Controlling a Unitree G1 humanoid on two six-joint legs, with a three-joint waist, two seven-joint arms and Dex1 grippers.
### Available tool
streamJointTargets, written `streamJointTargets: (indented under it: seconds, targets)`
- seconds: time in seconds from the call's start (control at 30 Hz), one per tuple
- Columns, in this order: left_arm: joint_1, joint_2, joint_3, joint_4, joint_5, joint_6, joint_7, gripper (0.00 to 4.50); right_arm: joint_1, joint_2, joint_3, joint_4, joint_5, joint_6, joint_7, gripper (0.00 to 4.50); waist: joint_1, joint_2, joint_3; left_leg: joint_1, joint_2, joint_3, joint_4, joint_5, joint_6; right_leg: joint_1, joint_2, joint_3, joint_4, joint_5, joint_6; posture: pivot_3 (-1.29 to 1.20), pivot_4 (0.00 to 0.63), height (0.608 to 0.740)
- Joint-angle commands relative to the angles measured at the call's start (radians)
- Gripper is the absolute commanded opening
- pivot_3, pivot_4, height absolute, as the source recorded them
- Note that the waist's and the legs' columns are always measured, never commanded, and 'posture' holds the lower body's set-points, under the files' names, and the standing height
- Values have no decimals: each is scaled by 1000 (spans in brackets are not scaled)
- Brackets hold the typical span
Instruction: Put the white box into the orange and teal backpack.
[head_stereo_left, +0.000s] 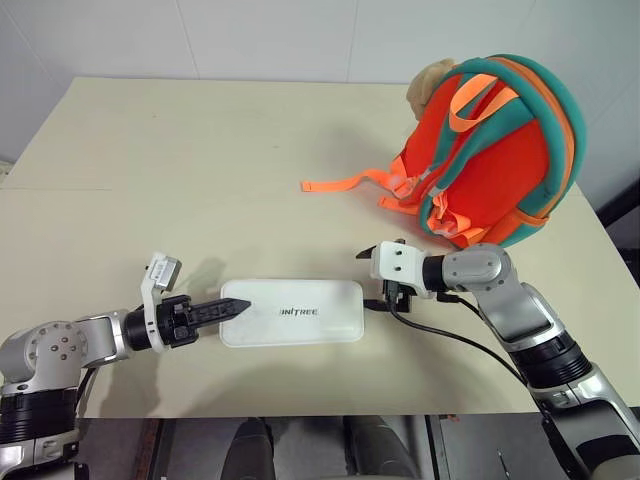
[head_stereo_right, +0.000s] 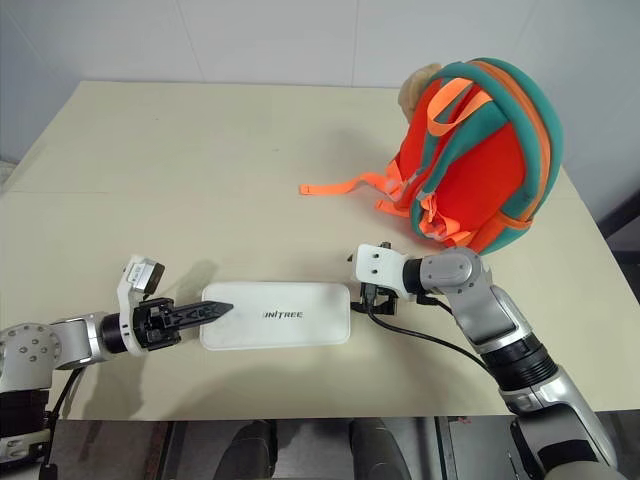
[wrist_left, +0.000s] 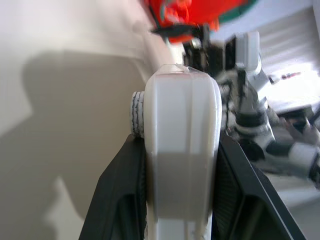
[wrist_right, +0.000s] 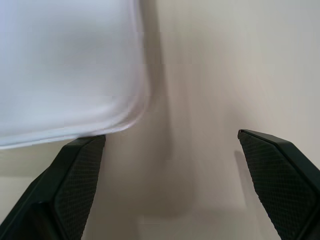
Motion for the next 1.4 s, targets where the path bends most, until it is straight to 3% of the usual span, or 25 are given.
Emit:
streamJointTargets:
  seconds: [0.03, 0.37, 0.63, 0.8, 0.97, 1.37, 1.4]
  targets:
    - [-11, -25, 114, -4, -66, -3, 75, 1318, -18, -7, -92, -24, 50, 19, -33, 4500, 0, 0, 0, 0, 0, 0, 0, 0, 0, 0, 0, 0, 0, 0, 0, 0, 150, 740]
    - [35, -153, 301, -65, -259, -7, 356, 1317, 72, -34, -391, -138, 284, 197, -98, 4500, 10, 0, 0, -2, 0, 0, -1, -1, 0, 0, 0, 0, -3, 0, 0, 0, 150, 740]
    - [64, -197, 298, -91, -439, -56, 555, 1317, 142, -57, -622, -194, 434, 320, -207, 4500, 24, 0, 0, -2, 0, 0, 1, -1, 0, 0, 0, 0, -2, 0, 1, 0, 150, 740]
    - [57, -175, 268, -69, -494, -88, 608, 1317, 154, -62, -637, -182, 446, 315, -255, 4500, 21, 0, 0, -2, 0, 1, 2, -1, 0, 0, 0, 1, -3, 0, 1, 0, 150, 740]
    - [19, -156, 220, -46, -526, -110, 634, 1317, 39, 64, -608, -48, 410, 223, -414, 4500, 18, 0, 0, -2, -1, 1, 3, -1, 0, 0, 0, 2, -2, 1, 2, 0, 150, 740]
    - [21, -129, 168, -55, -567, -163, 646, 1317, -166, 257, -554, 188, 376, 65, -592, 4500, 18, 1, 1, -5, 0, 1, 0, -1, 0, -3, 0, 2, -4, 1, 2, 0, 150, 740]
    - [24, -129, 166, -60, -571, -169, 649, 1317, -187, 275, -560, 213, 377, 58, -620, 4320, 18, 1, 1, -5, 0, 1, 0, -1, 0, -3, 0, 2, -3, 1, 2, 0, 150, 740]
